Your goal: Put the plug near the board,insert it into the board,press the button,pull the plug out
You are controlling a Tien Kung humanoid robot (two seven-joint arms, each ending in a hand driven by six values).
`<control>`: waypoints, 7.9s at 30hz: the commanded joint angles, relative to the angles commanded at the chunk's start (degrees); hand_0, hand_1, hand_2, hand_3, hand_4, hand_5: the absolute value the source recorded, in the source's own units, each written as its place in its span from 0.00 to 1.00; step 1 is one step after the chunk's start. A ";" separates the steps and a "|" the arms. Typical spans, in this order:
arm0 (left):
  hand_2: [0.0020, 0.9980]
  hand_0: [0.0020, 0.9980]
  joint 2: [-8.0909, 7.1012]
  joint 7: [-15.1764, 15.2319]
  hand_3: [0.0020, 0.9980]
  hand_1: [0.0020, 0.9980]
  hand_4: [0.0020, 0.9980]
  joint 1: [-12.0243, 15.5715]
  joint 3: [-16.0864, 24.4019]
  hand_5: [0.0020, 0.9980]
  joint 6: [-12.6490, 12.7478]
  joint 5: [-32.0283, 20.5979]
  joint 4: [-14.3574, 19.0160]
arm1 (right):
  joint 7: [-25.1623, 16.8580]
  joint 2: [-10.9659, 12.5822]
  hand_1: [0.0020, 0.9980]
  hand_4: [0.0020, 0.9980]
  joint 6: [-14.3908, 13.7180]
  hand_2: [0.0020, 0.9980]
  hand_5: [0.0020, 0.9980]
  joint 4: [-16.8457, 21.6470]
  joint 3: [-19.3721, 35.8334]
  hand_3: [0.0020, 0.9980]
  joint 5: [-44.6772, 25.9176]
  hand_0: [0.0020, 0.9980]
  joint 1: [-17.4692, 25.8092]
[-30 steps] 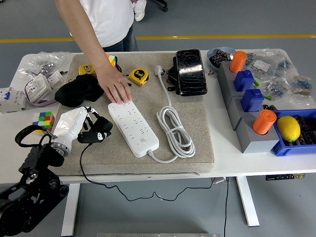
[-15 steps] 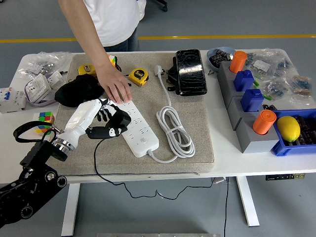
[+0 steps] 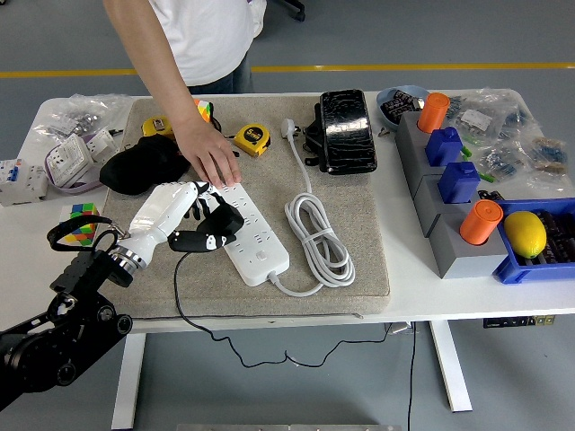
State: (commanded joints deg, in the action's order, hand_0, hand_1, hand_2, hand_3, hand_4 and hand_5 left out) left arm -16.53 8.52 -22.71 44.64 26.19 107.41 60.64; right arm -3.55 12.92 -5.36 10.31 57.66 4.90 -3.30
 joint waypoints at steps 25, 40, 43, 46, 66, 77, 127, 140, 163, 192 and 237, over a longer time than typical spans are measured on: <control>0.39 0.26 -0.30 0.29 0.54 0.35 0.81 0.44 0.36 0.00 0.21 1.19 -1.88 | -0.08 -0.07 0.58 0.85 0.09 0.54 0.35 0.04 1.04 0.51 0.85 0.47 -0.05; 0.39 0.26 -0.13 -1.10 0.54 0.36 0.82 0.53 0.21 0.00 -0.15 3.53 -2.13 | -0.10 -0.02 0.58 0.85 0.06 0.54 0.36 0.09 1.20 0.51 1.15 0.47 0.03; 0.39 0.26 -0.20 -1.28 0.54 0.36 0.82 0.53 0.45 0.00 0.12 4.73 -2.11 | -0.10 0.01 0.58 0.85 0.04 0.54 0.36 0.16 1.49 0.51 1.52 0.47 -0.03; 0.39 0.26 -0.25 -1.37 0.54 0.36 0.82 0.57 0.69 0.00 0.15 5.30 -2.18 | -0.10 -0.02 0.59 0.85 0.04 0.54 0.36 0.20 1.80 0.51 1.78 0.47 -0.03; 0.55 0.38 -0.07 -1.53 0.61 0.54 1.00 0.85 0.95 0.48 -1.79 3.09 -2.36 | -0.09 -0.06 0.58 0.85 0.11 0.54 0.36 0.29 2.33 0.51 2.27 0.47 -0.06; 0.62 0.50 -0.27 -2.64 0.70 0.62 1.00 1.54 2.21 0.64 -2.32 2.65 -0.91 | -0.11 -0.09 0.58 0.85 0.16 0.54 0.36 0.31 2.48 0.51 2.38 0.47 -0.05; 0.79 0.78 -2.22 4.94 0.75 0.81 1.00 9.16 1.83 0.62 3.59 1.07 5.27 | -0.41 -0.23 0.58 0.85 0.13 0.54 0.35 0.45 3.57 0.51 3.79 0.48 -0.11; 0.79 0.78 -0.68 3.14 0.75 0.81 1.00 5.68 -1.03 0.63 2.15 1.02 3.79 | -0.43 -0.20 0.58 0.85 0.15 0.54 0.35 0.43 3.75 0.51 3.70 0.48 0.14; 0.77 0.75 -2.30 1.81 0.74 0.78 1.00 6.96 2.77 0.64 -0.82 -4.24 12.87 | -0.72 -0.30 0.58 0.85 0.05 0.54 0.35 0.42 4.68 0.51 3.94 0.47 0.13; 0.16 0.06 -3.43 -30.84 0.91 0.10 0.78 4.83 0.37 0.00 -34.76 -8.55 31.73 | -0.52 -0.25 0.58 0.85 0.15 0.53 0.35 0.46 4.56 0.51 3.99 0.47 0.19; 0.41 0.31 -2.34 0.21 0.40 0.37 0.92 6.08 2.15 0.29 -10.62 -42.46 19.09 | -0.61 -0.45 0.58 0.85 0.09 0.53 0.35 0.39 4.48 0.51 4.04 0.47 0.18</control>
State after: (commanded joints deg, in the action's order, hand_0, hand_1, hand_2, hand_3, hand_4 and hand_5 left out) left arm -18.87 8.73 -16.62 46.78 15.57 64.95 79.73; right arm -4.16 12.47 -5.28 10.70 62.14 8.94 -3.12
